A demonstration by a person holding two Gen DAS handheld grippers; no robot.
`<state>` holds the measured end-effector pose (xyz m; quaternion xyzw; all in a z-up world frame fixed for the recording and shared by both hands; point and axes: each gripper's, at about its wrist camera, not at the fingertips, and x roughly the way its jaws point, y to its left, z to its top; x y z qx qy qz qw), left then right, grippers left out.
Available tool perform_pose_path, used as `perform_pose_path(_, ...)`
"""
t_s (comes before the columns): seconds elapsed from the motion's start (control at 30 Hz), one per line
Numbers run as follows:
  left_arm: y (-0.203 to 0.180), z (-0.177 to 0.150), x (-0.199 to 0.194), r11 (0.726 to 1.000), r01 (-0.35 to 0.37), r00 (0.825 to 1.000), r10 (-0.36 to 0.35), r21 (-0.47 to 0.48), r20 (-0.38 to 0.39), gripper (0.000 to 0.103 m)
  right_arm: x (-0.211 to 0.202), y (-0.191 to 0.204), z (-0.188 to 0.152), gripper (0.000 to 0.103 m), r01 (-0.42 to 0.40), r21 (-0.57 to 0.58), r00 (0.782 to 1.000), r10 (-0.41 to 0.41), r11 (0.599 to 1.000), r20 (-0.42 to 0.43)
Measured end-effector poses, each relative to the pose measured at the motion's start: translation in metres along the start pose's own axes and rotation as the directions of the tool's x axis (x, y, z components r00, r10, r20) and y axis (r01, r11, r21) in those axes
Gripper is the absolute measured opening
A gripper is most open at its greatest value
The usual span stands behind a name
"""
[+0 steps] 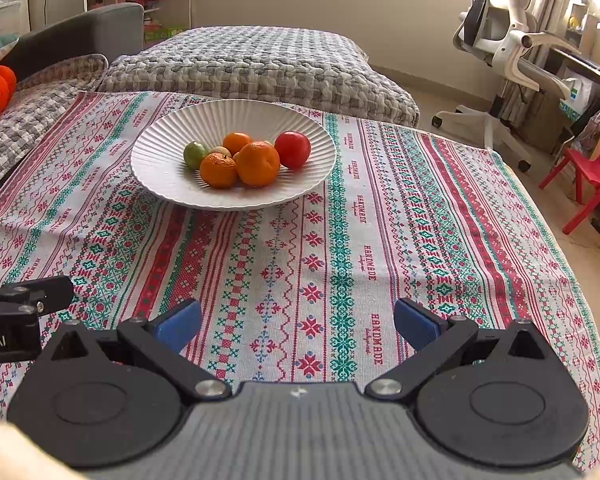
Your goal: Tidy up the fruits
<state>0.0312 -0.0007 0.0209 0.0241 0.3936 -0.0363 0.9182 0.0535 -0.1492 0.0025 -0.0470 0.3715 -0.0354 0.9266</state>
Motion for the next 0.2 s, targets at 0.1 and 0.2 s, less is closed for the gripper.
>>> perform_pose_path(0.1, 0.0008, 0.0006, 0.0002, 1.0, -0.004, 1.0, 0.004, 0.0, -0.001, 0.097, 0.0, 0.0, 0.0, 0.103, 0.0, 0.0, 1.0, 0.0, 1.0, 0.0)
perform_pose_path(0.2, 0.0011, 0.0001, 0.0018, 1.0, 0.0, 1.0, 0.0, 0.005, 0.002, 0.097, 0.0003, 0.0, 0.0, 0.103, 0.001, 0.0, 1.0, -0.001, 1.0, 0.0)
